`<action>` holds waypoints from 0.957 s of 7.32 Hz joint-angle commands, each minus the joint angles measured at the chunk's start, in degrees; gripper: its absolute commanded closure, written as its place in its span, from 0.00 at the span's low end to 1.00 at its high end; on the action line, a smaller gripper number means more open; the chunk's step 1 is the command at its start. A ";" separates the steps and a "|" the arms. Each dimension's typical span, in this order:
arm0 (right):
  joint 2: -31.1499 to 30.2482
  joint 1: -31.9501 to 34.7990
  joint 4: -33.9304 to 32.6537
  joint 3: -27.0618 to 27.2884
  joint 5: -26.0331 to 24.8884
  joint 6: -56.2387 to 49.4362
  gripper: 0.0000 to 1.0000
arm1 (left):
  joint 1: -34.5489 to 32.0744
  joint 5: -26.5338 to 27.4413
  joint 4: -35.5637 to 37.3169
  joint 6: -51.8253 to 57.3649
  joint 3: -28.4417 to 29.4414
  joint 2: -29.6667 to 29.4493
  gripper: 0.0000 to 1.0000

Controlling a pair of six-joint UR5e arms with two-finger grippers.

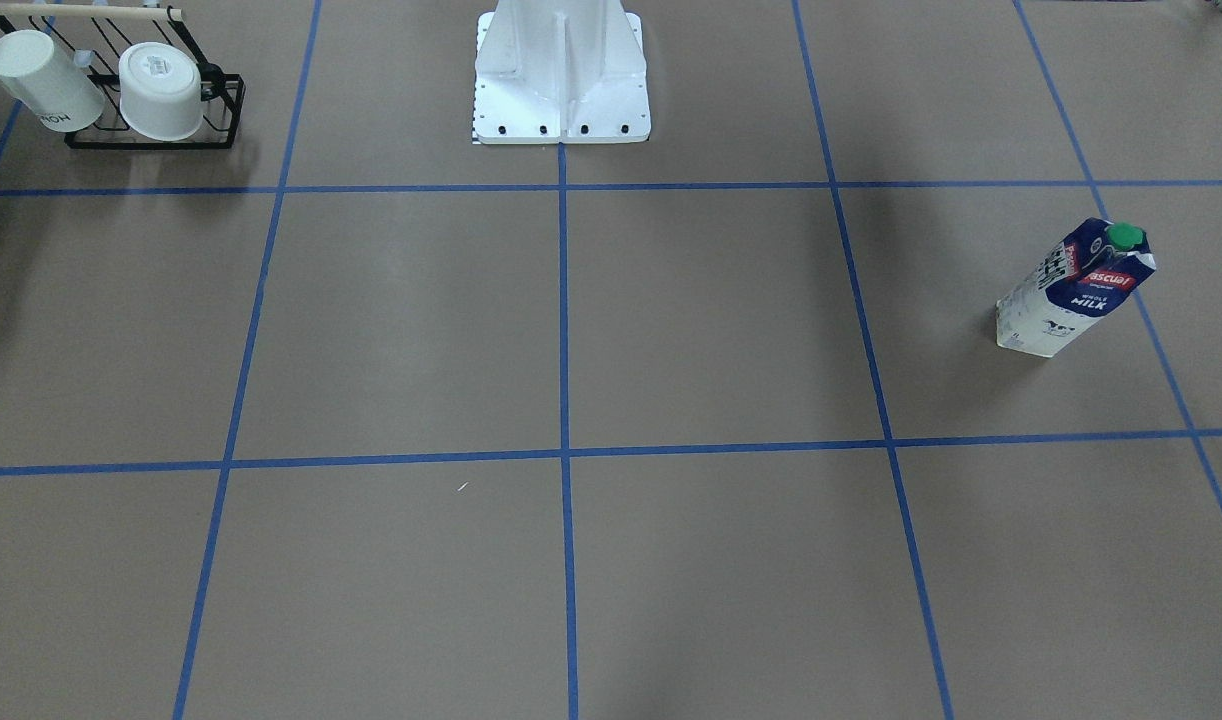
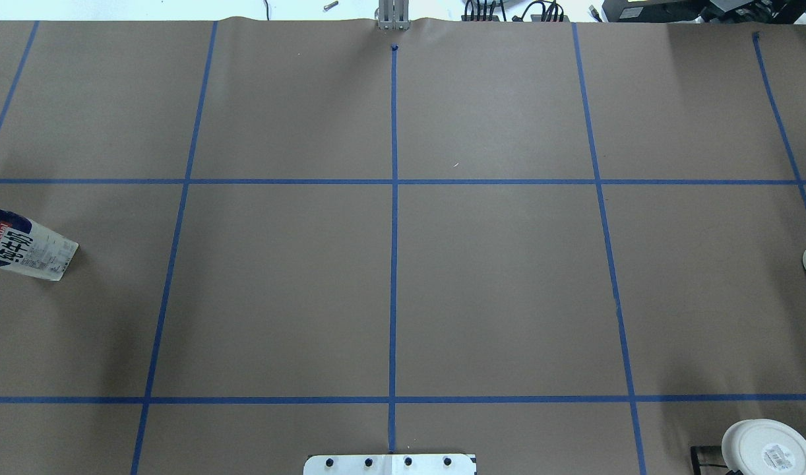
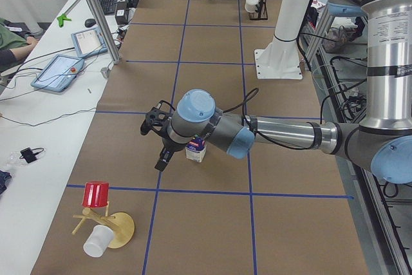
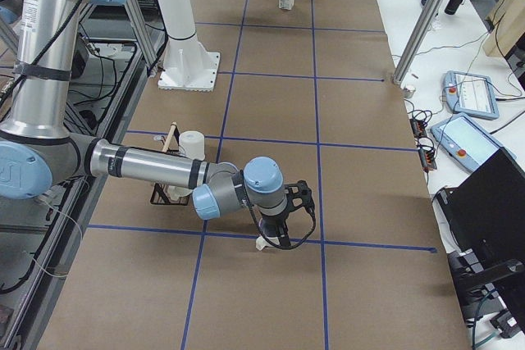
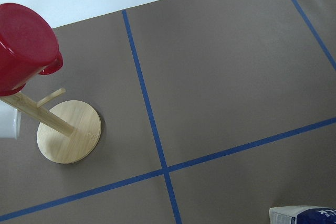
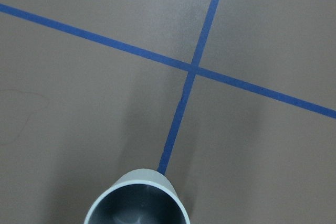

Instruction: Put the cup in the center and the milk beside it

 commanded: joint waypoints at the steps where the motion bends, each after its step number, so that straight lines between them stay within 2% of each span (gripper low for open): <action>1: 0.12 -3.59 0.88 -2.11 -3.90 0.03 0.07 | 0.00 0.04 -2.30 -0.22 0.01 0.16 0.01; 2: 0.12 -3.95 3.76 -4.73 -4.36 -0.05 0.11 | 0.00 0.04 -2.39 -0.13 0.01 0.16 0.01; 3: 0.12 -4.74 7.35 -7.71 -4.28 0.03 0.27 | 0.00 0.04 -2.39 -0.04 -0.08 0.16 0.01; 4: 0.12 -4.83 8.00 -7.92 -3.93 -0.05 0.65 | 0.00 0.04 -2.39 0.04 0.01 0.25 0.01; 5: 0.38 -5.96 8.09 -7.66 -3.93 -0.14 1.00 | 0.00 0.12 -2.39 0.13 0.01 0.33 0.01; 7: 3.53 -6.15 8.09 -7.48 -1.57 0.21 1.00 | 0.00 0.13 -2.39 0.22 0.27 0.60 0.01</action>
